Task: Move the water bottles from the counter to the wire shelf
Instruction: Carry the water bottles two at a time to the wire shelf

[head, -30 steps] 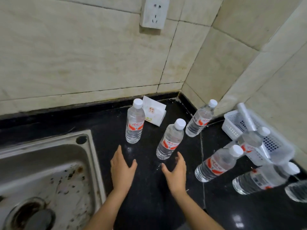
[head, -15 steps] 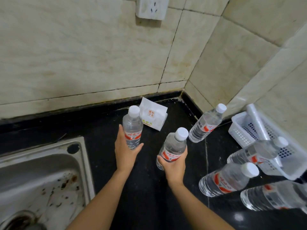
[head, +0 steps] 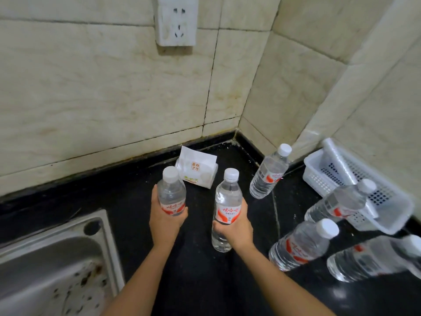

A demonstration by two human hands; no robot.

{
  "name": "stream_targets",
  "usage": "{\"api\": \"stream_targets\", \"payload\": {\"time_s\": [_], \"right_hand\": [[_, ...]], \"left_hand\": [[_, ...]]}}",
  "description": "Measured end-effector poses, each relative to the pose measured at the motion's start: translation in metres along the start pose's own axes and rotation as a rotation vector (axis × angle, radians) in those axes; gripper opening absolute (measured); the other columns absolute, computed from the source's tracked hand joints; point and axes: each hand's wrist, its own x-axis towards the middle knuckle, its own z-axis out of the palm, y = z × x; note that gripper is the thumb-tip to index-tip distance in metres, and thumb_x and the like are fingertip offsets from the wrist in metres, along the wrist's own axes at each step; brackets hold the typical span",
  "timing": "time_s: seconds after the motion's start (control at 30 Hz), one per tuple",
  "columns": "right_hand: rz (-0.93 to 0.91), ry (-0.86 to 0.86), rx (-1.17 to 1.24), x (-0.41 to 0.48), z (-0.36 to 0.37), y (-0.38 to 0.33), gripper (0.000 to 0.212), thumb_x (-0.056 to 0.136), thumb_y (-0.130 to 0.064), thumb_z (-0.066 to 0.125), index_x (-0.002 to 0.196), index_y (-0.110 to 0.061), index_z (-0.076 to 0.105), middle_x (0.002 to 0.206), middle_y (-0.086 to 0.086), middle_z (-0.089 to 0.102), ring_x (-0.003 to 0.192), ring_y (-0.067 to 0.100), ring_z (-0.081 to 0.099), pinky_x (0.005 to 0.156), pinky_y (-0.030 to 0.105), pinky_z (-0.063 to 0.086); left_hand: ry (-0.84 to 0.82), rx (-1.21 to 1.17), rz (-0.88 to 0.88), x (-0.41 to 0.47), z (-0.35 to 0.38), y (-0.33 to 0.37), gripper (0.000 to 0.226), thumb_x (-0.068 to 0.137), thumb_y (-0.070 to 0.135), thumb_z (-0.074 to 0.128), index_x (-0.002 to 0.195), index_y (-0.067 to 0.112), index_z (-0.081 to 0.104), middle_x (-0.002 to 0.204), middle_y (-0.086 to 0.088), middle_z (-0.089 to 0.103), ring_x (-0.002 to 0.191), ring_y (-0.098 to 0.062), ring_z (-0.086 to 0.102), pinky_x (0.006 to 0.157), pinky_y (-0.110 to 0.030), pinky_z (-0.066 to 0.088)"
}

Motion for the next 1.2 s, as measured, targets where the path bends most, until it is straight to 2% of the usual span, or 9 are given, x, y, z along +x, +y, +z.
{"api": "stream_targets", "payload": {"time_s": [0.13, 0.27, 0.33, 0.4, 0.5, 0.6, 0.8, 0.97, 1.2], "right_hand": [[0.025, 0.011, 0.005, -0.027, -0.011, 0.016, 0.089, 0.064, -0.019, 0.076, 0.134, -0.034, 0.023, 0.104, -0.011, 0.053, 0.099, 0.015, 0.054, 0.089, 0.028, 0.042], [0.041, 0.070, 0.012, -0.059, -0.016, 0.034, 0.089, 0.062, -0.021, 0.077, 0.132, -0.036, 0.025, 0.108, -0.011, 0.056, 0.103, 0.017, 0.058, 0.093, 0.035, 0.046], [0.043, 0.092, 0.013, -0.078, -0.020, 0.043, 0.086, 0.060, -0.021, 0.077, 0.129, -0.036, 0.029, 0.108, -0.012, 0.057, 0.102, 0.016, 0.058, 0.092, 0.035, 0.046], [0.064, 0.103, 0.011, -0.101, -0.028, 0.053, 0.083, 0.060, -0.020, 0.077, 0.128, -0.034, 0.032, 0.106, -0.013, 0.056, 0.101, 0.014, 0.057, 0.090, 0.031, 0.044], [0.103, 0.127, 0.002, -0.143, -0.048, 0.073, 0.085, 0.060, -0.019, 0.077, 0.130, -0.035, 0.032, 0.102, -0.015, 0.057, 0.098, 0.013, 0.058, 0.087, 0.031, 0.046], [0.158, 0.168, -0.023, -0.185, -0.073, 0.090, 0.083, 0.060, -0.022, 0.074, 0.127, -0.042, 0.031, 0.097, -0.013, 0.062, 0.091, 0.014, 0.062, 0.082, 0.032, 0.050], [0.251, 0.403, -0.027, -0.274, -0.128, 0.130, 0.081, 0.062, -0.020, 0.072, 0.129, -0.040, 0.031, 0.093, -0.009, 0.062, 0.086, 0.018, 0.061, 0.077, 0.033, 0.051], [0.315, 0.646, -0.035, -0.375, -0.169, 0.172, 0.078, 0.057, -0.023, 0.070, 0.122, -0.046, 0.034, 0.078, -0.021, 0.058, 0.081, 0.013, 0.058, 0.071, 0.032, 0.050], [0.459, 0.845, -0.113, -0.546, -0.219, 0.230, 0.081, 0.055, -0.025, 0.067, 0.121, -0.051, 0.028, 0.083, -0.014, 0.055, 0.078, 0.014, 0.050, 0.065, 0.028, 0.043]], "left_hand": [[-0.057, 0.015, 0.012, -0.033, -0.009, -0.003, 0.098, 0.061, 0.008, 0.079, 0.137, 0.036, 0.024, 0.133, 0.000, 0.051, 0.118, -0.021, 0.052, 0.098, -0.033, 0.039], [-0.120, 0.044, 0.015, -0.069, -0.020, -0.005, 0.095, 0.061, 0.009, 0.078, 0.134, 0.041, 0.026, 0.125, 0.002, 0.055, 0.110, -0.020, 0.056, 0.089, -0.027, 0.040], [-0.232, 0.091, 0.036, -0.083, -0.027, -0.003, 0.092, 0.061, 0.007, 0.077, 0.129, 0.046, 0.028, 0.115, 0.010, 0.055, 0.100, -0.014, 0.055, 0.080, -0.023, 0.040], [-0.360, 0.193, 0.090, -0.094, -0.032, -0.004, 0.089, 0.059, 0.007, 0.076, 0.128, 0.042, 0.032, 0.110, 0.013, 0.055, 0.097, -0.012, 0.056, 0.080, -0.028, 0.043], [-0.501, 0.317, 0.136, -0.117, -0.032, -0.008, 0.092, 0.055, 0.015, 0.074, 0.131, 0.042, 0.029, 0.109, 0.005, 0.060, 0.097, -0.018, 0.059, 0.084, -0.042, 0.051], [-0.622, 0.337, 0.160, -0.148, -0.027, -0.003, 0.095, 0.057, 0.015, 0.075, 0.133, 0.043, 0.025, 0.113, 0.003, 0.057, 0.099, -0.018, 0.058, 0.086, -0.038, 0.049], [-0.852, 0.319, 0.269, -0.224, 0.008, 0.013, 0.096, 0.058, 0.015, 0.075, 0.134, 0.045, 0.024, 0.118, 0.003, 0.055, 0.102, -0.018, 0.057, 0.085, -0.035, 0.046], [-1.039, 0.297, 0.404, -0.324, 0.035, 0.022, 0.096, 0.057, 0.015, 0.076, 0.134, 0.042, 0.026, 0.119, 0.002, 0.057, 0.105, -0.021, 0.057, 0.080, -0.029, 0.041], [-1.310, 0.181, 0.463, -0.498, 0.036, 0.019, 0.094, 0.060, 0.005, 0.077, 0.136, 0.034, 0.030, 0.111, 0.011, 0.056, 0.100, -0.015, 0.054, 0.083, -0.025, 0.037]]}}
